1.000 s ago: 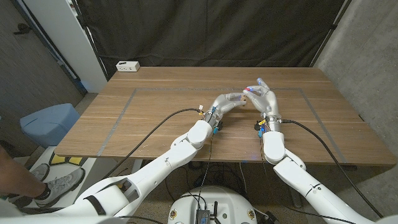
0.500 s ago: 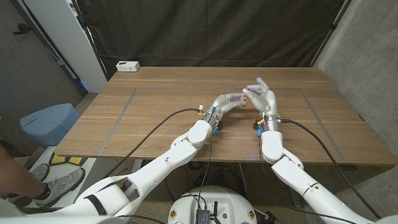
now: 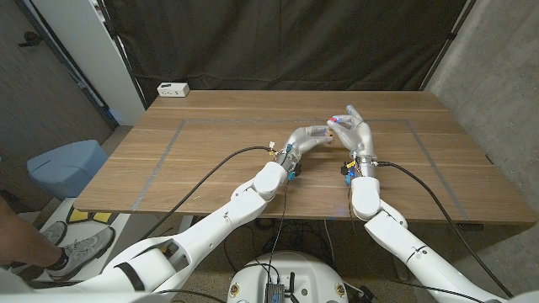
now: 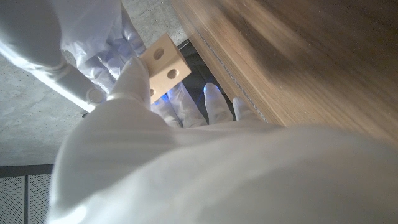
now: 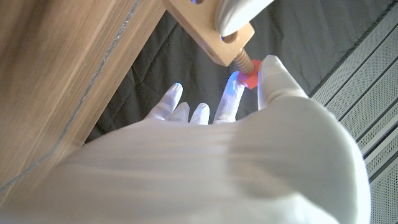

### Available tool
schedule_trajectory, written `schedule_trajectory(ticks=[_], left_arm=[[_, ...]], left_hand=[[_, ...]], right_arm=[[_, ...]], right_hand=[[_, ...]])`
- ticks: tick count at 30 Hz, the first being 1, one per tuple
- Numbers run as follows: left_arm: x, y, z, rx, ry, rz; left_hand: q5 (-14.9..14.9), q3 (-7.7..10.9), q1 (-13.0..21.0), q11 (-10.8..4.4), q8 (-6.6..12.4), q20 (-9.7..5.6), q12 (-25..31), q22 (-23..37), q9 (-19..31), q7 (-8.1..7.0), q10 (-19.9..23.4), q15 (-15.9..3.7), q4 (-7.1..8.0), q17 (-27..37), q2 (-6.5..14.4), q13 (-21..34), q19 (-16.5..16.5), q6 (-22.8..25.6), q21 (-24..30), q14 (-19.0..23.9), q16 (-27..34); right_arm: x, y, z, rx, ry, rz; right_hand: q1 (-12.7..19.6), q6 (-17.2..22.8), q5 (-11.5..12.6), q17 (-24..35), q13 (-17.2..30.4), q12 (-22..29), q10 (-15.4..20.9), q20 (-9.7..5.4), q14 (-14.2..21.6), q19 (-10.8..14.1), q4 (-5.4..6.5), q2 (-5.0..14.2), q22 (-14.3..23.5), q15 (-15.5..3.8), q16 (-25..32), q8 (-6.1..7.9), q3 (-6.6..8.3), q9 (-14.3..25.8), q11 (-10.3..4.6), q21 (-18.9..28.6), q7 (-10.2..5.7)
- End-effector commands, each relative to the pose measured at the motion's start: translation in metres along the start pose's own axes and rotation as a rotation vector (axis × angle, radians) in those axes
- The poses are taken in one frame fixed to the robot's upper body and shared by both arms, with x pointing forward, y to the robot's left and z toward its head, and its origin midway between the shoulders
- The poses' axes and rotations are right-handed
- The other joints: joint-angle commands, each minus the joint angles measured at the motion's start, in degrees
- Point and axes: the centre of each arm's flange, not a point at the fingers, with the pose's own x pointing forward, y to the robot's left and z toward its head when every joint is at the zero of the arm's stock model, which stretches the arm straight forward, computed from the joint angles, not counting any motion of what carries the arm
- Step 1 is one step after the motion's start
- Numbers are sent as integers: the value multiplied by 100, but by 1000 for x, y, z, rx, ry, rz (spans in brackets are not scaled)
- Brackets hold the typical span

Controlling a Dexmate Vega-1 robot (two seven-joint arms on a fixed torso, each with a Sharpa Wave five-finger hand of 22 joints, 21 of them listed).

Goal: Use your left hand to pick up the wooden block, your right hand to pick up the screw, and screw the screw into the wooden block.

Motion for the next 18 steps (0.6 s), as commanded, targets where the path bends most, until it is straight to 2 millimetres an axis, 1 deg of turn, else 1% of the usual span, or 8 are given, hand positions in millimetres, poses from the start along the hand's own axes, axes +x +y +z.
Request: schedule_trajectory(ticks=[1,7,14,18], left_arm=[[1,1,-1,-2,3,0],[1,1,-1,-1,6,1],[1,1,-1,-1,7,0],[1,0,-1,-2,7,-1]], left_hand=[[41,-2,10,1,39,22,18,20,20,56,40,-545,41,13,53,8,2,218,30,55,-5],[41,-6,9,1,38,25,17,20,20,55,39,-540,39,11,47,11,1,216,30,54,-7],[41,-7,5,0,37,28,15,20,20,53,39,-536,42,13,54,14,0,214,29,53,-7],[42,-8,9,0,39,28,14,20,19,47,39,-541,39,12,53,16,0,218,30,52,-9]], right_arm=[[-1,2,-2,0,6,-1],[-2,1,-3,4,12,-7],[-2,0,-4,3,11,-6],[-3,0,-4,3,11,-9]], right_hand=[[33,25,37,26,16,10,30,-313,36,18,-6,47,14,-331,-13,39,43,18,-14,17,16],[30,25,36,27,16,9,29,-314,36,18,-2,51,14,-326,-13,55,44,31,-21,16,6],[34,15,37,26,16,12,37,-314,38,19,-4,49,14,-331,-13,61,46,35,10,15,4],[35,11,36,26,16,9,30,-312,41,20,-3,53,14,-329,-11,62,44,34,-10,15,10]])
